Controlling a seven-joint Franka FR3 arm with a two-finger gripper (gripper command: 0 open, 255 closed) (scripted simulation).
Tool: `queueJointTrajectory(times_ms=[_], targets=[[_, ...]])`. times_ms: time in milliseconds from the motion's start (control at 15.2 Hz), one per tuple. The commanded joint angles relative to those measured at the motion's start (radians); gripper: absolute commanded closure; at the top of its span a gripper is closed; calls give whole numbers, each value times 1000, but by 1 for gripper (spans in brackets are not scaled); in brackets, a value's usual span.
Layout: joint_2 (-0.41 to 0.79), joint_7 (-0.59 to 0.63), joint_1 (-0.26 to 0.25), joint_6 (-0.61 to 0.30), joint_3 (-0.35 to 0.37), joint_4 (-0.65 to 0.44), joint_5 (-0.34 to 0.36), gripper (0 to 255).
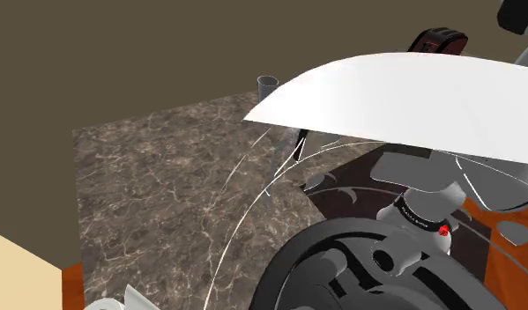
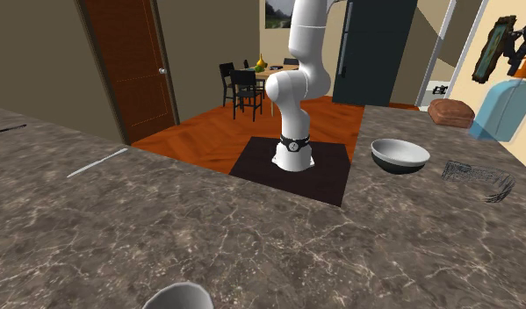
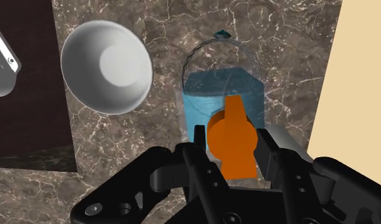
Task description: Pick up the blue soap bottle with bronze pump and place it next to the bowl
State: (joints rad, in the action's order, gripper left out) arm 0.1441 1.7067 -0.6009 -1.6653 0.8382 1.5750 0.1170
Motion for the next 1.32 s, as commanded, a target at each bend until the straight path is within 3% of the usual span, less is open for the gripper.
queueJointTrajectory(times_ms=[0,1254], targets=[[-6,-2,4,-31,-1,34,-4,255],[16,18,9,-280,-11,270,20,255]])
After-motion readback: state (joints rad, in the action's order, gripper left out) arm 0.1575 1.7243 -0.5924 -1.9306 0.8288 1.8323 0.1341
